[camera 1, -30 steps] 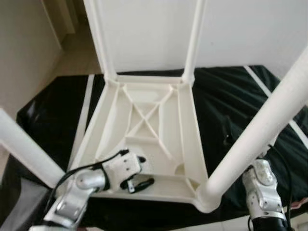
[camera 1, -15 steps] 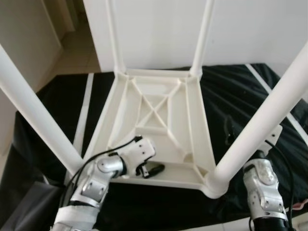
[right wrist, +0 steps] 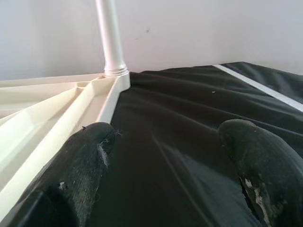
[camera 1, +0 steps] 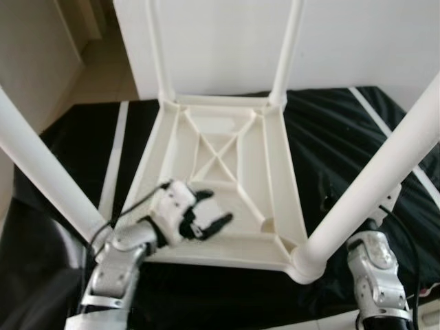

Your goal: Building children table

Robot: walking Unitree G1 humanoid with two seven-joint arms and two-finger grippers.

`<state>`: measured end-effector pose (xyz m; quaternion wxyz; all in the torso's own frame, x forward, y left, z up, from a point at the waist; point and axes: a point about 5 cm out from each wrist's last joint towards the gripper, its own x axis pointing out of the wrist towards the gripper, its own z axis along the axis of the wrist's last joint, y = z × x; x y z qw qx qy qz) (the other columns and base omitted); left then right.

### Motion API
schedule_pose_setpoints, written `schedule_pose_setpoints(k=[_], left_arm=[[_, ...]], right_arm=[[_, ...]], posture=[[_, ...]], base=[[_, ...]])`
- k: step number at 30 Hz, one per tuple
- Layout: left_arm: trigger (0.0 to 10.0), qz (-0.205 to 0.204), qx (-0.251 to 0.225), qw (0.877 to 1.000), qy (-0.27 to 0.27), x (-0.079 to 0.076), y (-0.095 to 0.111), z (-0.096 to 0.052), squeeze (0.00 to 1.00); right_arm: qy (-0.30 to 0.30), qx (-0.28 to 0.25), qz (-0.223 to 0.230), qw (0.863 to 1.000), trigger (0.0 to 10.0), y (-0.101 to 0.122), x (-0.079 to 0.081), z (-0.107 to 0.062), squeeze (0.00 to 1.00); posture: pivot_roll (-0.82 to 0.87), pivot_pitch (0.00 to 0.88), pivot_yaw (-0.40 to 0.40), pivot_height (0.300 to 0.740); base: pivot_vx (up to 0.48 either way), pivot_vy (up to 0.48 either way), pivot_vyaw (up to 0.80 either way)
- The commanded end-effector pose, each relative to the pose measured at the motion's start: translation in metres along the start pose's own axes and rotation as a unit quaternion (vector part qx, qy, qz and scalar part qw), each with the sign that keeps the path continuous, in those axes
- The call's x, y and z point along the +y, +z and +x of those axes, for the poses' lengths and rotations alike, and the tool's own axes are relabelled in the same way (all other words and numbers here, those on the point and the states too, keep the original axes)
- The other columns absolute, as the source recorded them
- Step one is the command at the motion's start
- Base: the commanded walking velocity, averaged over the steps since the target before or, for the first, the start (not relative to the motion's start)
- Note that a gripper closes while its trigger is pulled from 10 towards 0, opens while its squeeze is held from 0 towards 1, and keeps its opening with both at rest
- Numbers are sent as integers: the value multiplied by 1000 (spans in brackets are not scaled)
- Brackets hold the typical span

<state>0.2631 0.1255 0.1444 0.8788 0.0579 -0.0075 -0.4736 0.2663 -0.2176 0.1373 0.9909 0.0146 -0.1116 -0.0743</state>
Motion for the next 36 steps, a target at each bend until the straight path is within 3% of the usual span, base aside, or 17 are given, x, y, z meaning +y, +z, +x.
schedule_pose_setpoints(k=[1,4,8,10,13,17,19,28,36], left_arm=[[10000,-9,-2,999,-32,-2,1,-9,0],[10000,-19,-1,998,-60,-2,3,-25,0],[10000,-23,6,997,-70,-2,2,-31,0],[10000,-24,38,996,-82,-2,-5,-43,0],[10000,-24,58,995,-83,-2,-10,-49,0],[10000,-26,86,992,-86,-5,-19,-52,0],[10000,-21,125,987,-99,-12,-29,-56,0],[10000,-14,203,970,-132,-26,-49,-69,0],[10000,-29,203,969,-135,-33,-51,-70,0]], right_arm=[[-20,5,-9,1000,10000,-2,-2,-6,0],[-60,20,-24,998,10000,-6,-2,-21,0],[-71,28,-32,997,10000,-8,-1,-29,0],[-81,48,-33,995,10000,-10,2,-47,0],[-83,53,-25,995,10000,-8,5,-53,0],[-77,53,-13,996,10000,-5,13,-51,0],[-74,54,-3,996,10000,-4,20,-45,0],[-84,59,17,995,10000,0,36,-32,0],[-77,58,16,995,10000,3,38,-17,0]], posture=[[-18,35,-9,740],[-12,38,-12,740],[-14,40,-10,740],[-16,44,-6,740],[-19,47,-3,740],[-23,50,1,740],[-21,51,-1,740],[-10,50,-12,740],[-5,43,-16,740]], base=[[0,0,0],[0,0,0],[0,0,0],[0,0,0],[0,0,0],[0,0,0],[0,0,0],[0,0,0],[0,0,0]])
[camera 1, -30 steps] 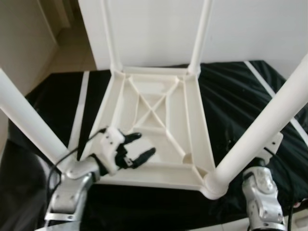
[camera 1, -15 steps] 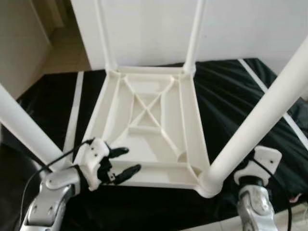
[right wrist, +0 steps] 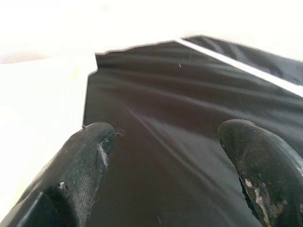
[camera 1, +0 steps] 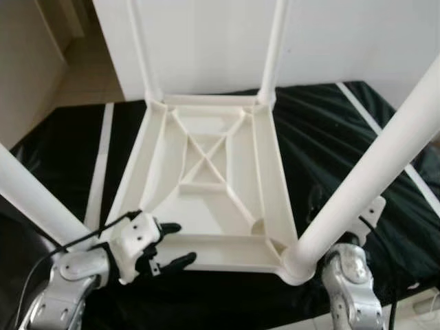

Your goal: Building children table

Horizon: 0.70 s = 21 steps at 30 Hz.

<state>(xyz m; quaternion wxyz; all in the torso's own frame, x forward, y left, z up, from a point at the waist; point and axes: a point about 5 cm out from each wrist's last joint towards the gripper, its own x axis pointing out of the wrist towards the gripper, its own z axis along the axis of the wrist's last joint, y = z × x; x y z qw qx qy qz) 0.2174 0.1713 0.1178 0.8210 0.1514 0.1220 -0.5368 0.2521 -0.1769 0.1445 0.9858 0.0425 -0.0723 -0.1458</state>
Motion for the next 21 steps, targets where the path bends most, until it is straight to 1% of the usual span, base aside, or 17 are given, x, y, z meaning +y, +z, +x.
schedule_pose_setpoints(k=[1,2,3,5,6,7,13,14,15,16,17,20,21], left_arm=[[10000,-49,45,996,-54,-18,-23,3,0],[10000,-49,45,996,-54,-18,-23,3,0],[10000,-51,42,997,-49,-19,-22,3,0],[10000,-51,42,997,-49,-19,-22,3,0],[10000,-50,40,997,-46,-18,-22,4,0],[10000,-50,35,997,-39,-17,-20,4,0],[10000,-52,26,998,-28,-14,-17,5,0],[10000,-59,12,998,-20,-12,-13,7,0],[10000,-59,12,998,-20,-12,-13,7,0],[10000,-64,2,998,-15,-12,-10,8,0],[10000,-71,-16,997,-10,-12,-5,11,0],[10000,-71,-16,997,-10,-12,-5,11,0],[10000,-75,-30,997,-8,-12,-1,13,0]], right_arm=[[-2,18,-2,1000,10000,-6,-1,2,0],[-2,18,-2,1000,10000,-6,-1,2,0],[23,26,-2,999,10000,-9,6,10,0],[23,26,-2,999,10000,-9,6,10,0],[32,29,-1,999,10000,-9,9,13,0],[52,32,-4,998,10000,-10,15,19,0],[70,31,-10,997,10000,-10,22,26,0],[96,29,-9,995,10000,-9,32,34,0],[96,29,-9,995,10000,-9,32,34,0],[112,28,-8,993,10000,-8,39,38,0],[137,33,-5,990,10000,-8,49,44,0],[137,33,-5,990,10000,-8,49,44,0],[158,38,-6,987,10000,-9,57,47,0]], posture=[[-5,43,-16,740],[-5,43,-16,740],[-1,39,-17,740],[-1,39,-17,740],[-1,39,-17,740],[2,31,-15,740],[4,28,-15,740],[6,24,-14,740],[6,24,-14,740],[6,24,-14,740],[15,17,-15,740],[15,17,-15,740],[20,13,-18,740]], base=[[0,0,0],[0,0,0],[0,0,0],[0,0,0],[0,0,0],[0,0,0],[0,0,0],[0,0,0],[0,0,0],[0,0,0],[0,0,0],[0,0,0],[0,0,0]])
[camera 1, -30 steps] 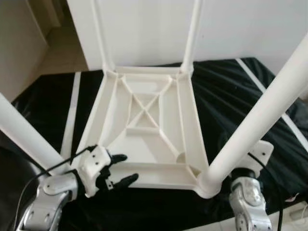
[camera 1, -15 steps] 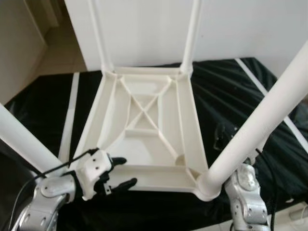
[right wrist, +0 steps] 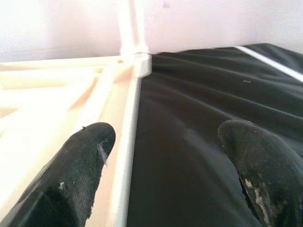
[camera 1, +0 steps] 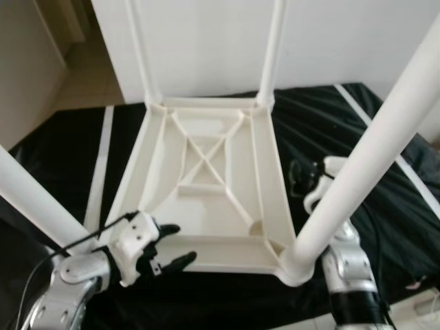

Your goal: Building children table

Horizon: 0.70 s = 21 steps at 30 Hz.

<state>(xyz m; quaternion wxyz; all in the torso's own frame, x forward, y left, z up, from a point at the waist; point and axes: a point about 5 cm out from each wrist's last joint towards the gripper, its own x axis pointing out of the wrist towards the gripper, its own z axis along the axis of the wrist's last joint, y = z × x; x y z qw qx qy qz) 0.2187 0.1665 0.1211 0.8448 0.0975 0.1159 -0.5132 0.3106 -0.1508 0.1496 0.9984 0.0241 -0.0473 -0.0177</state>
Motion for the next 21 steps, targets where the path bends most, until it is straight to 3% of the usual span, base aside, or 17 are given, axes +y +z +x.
schedule_pose_setpoints(k=[1,9,12,16,21], left_arm=[[10000,-31,-8,999,-36,-15,-3,12,0],[10000,-43,-32,998,-39,-21,4,18,0],[10000,-45,-40,997,-49,-25,8,22,0],[10000,-51,-43,996,-54,-29,10,26,0],[10000,-54,-42,996,-53,-30,11,26,0]], right_arm=[[52,20,9,998,10000,-6,22,7,0],[126,45,-26,991,10000,-16,37,12,0],[148,41,-47,987,10000,-13,43,25,0],[152,32,-60,986,10000,-8,44,37,0],[144,26,-57,988,10000,-5,40,40,0]], posture=[[24,11,-18,740],[31,5,-22,740],[29,2,-20,740],[33,1,-24,740],[38,1,-27,740]], base=[[0,0,0],[0,0,0],[0,0,0],[0,0,0],[0,0,0]])
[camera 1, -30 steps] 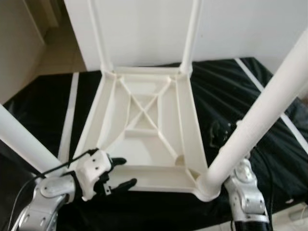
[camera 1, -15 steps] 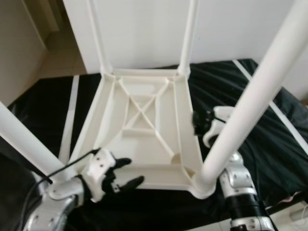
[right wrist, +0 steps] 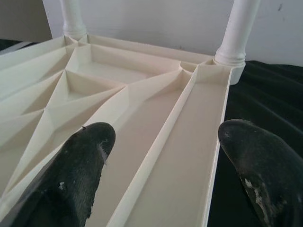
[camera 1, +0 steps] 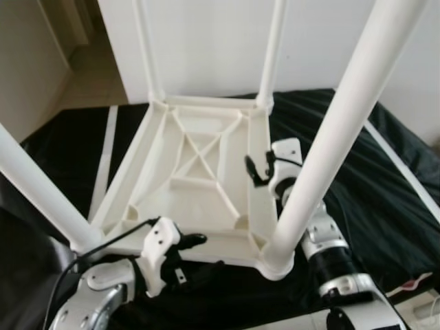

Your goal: Building children table

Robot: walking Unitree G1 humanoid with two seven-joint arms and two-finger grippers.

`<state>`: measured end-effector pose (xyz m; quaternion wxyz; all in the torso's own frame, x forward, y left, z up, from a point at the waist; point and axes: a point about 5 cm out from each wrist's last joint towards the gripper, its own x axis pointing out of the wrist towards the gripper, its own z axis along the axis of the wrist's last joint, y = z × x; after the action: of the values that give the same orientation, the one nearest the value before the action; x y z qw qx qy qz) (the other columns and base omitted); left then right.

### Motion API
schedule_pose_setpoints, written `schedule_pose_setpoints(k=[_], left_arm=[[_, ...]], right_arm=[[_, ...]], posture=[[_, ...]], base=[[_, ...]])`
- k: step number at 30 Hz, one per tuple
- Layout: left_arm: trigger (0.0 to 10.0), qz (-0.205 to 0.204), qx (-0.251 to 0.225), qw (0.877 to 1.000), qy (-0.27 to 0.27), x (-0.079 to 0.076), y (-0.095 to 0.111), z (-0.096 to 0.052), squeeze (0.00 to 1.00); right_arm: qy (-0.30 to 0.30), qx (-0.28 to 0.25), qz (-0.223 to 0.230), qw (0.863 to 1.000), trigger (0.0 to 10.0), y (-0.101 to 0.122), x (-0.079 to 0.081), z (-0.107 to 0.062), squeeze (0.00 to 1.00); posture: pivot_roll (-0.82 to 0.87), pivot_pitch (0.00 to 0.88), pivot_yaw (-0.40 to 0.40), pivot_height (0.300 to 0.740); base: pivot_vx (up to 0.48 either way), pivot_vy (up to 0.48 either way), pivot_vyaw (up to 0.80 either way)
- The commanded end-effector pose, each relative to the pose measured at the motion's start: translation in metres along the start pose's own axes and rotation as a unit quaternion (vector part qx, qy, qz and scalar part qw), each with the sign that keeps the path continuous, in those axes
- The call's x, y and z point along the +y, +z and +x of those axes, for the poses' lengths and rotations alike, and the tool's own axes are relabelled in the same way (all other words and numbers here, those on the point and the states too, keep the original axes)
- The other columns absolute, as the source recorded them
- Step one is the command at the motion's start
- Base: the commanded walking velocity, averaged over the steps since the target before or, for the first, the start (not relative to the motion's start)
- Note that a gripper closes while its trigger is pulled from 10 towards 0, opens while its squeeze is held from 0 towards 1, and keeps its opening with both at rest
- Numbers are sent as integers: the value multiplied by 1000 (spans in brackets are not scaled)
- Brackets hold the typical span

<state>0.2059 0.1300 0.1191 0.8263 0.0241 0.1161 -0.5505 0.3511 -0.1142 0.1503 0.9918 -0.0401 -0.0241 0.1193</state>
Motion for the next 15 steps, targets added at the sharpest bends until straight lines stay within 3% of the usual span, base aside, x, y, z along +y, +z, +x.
schedule_pose_setpoints(k=[1,3,4,7,11,13,15], left_arm=[[10000,4,-1,1000,1,-1,3,-1,0],[10000,8,5,1000,11,3,3,-7,0],[10000,8,5,1000,11,3,3,-7,0],[10000,16,14,1000,18,10,3,-19,0],[10000,21,19,999,20,13,3,-25,0],[10000,24,37,999,8,14,1,-33,0],[10000,24,48,999,1,13,0,-36,0]], right_arm=[[-14,-6,7,1000,10000,0,-5,-1,0],[-68,-18,18,997,10000,-2,-21,-8,0],[-68,-18,18,997,10000,-2,-21,-8,0],[-151,-18,36,988,10000,-8,-47,-18,0],[-181,-13,39,983,10000,-13,-57,-21,0],[-223,20,32,974,10000,-24,-75,-27,0],[-240,35,31,970,10000,-29,-83,-30,0]], posture=[[39,0,-32,740],[40,0,-33,740],[40,0,-33,740],[35,0,-32,740],[33,0,-29,740],[28,0,-19,740],[27,0,-18,740]], base=[[0,0,0],[0,0,0],[0,0,0],[0,0,0],[0,0,0],[0,0,0],[0,0,0]])
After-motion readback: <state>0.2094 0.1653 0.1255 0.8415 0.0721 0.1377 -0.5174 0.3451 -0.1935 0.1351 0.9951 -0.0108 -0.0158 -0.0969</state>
